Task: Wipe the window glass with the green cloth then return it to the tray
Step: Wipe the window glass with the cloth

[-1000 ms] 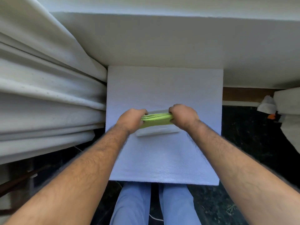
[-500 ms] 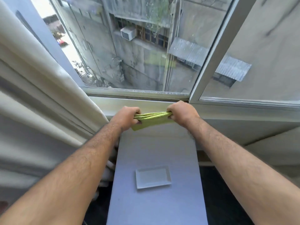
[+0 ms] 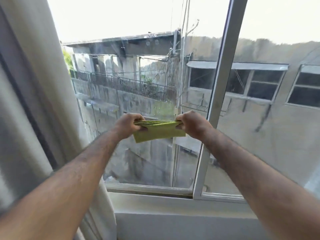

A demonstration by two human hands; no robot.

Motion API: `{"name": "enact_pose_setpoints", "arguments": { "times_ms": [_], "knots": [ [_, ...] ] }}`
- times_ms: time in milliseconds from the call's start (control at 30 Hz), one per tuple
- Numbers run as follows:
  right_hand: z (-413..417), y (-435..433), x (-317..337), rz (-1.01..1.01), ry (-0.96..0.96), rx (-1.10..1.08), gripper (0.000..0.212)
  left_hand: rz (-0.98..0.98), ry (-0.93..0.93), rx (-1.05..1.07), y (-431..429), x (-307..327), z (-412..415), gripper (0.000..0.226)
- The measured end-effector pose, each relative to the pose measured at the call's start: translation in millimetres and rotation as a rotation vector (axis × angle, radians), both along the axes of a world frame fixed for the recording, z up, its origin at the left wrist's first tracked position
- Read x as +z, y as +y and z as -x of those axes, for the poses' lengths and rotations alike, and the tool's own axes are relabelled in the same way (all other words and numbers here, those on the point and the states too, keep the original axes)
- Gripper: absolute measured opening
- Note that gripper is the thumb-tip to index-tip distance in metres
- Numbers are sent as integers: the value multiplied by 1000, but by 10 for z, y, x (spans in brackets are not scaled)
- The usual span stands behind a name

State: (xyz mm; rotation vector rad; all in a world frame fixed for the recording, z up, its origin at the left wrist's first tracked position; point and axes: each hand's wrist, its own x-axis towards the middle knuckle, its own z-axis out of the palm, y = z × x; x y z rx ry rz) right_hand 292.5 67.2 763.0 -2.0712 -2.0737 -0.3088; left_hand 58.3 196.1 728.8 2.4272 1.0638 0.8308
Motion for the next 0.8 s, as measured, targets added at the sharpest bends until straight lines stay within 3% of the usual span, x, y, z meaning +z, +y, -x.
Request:
{"name": "enact_pose_setpoints", "arguments": {
  "times_ms": [200,367,500,633,800],
  "knots": [
    [88,-5,999,-269,57,72,23,-186,-275,82,-3,1134,120,40],
    [143,152,1526,-450,218,80,24,-181,-632,163,60,1914,157,46],
    [184,327,1727,-471,297,65,18,-328,-626,268,154,2342,106,41],
    [144,464,1774,-443,173,56,28,-469,-503,207,261,2644,21,24],
    [-407,476,1802,-839,-52,-145,65,-512,-388,174,564,2839,-196,30]
  ]
}}
